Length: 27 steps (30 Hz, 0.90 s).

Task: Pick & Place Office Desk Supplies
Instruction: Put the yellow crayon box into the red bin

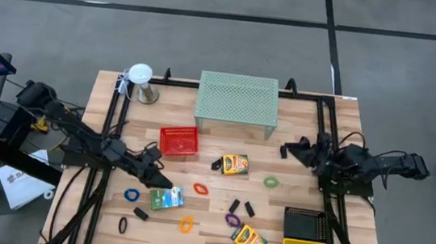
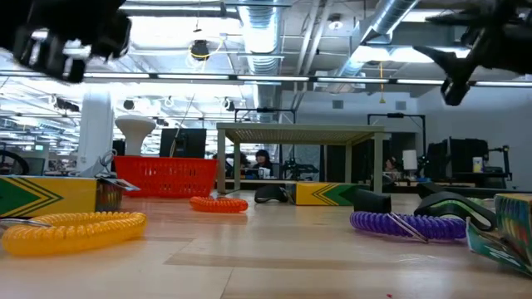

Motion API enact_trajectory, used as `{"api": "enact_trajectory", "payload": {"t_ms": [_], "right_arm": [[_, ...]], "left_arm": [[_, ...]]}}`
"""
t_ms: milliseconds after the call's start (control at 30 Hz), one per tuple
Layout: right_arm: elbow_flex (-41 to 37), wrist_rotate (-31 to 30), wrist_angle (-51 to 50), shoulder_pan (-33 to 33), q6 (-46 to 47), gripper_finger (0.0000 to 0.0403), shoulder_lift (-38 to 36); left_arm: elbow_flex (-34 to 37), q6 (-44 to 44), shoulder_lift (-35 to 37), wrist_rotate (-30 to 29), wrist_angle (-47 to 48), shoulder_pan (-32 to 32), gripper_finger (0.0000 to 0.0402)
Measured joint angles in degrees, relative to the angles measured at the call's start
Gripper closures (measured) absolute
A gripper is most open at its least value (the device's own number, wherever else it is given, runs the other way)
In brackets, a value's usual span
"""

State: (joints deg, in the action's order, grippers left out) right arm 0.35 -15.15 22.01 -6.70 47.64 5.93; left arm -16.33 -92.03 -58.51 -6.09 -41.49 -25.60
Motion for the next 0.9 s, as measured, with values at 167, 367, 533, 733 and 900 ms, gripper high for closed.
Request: {"api": "enact_trajectory", "payload": {"t_ms": [167, 367, 533, 733, 900], "right_arm": [[1.11, -2.74, 4.98, -0.17, 7.12, 0.022, 0.48], [3.66, -5.21, 11.8, -1.16, 4.2, 0.022, 0.83], [6.25, -7.03, 11.0, -1.16, 2.1, 0.022, 1.41], [8.45, -10.53, 10.06, -1.14, 1.61, 0.022, 4.74], [10.23, -10.47, 9.95, -1.29, 1.44, 0.022, 8.66]], "left_arm": [[-8.82, 10.94, -8.76, -0.88, 0.06, 1.32, 0.0262], [-17.59, 25.4, -17.29, -5.04, 0.38, 8.05, 0.0256], [-24.82, 30.22, -18.72, 1.5, 0.43, 18.61, 0.0231], [-38.08, 43.32, -18.24, 14.0, 3.18, 29.93, 0.0204], [-52.18, 53.93, -18.8, 23.19, 25.88, 34.59, 0.0192]]}}
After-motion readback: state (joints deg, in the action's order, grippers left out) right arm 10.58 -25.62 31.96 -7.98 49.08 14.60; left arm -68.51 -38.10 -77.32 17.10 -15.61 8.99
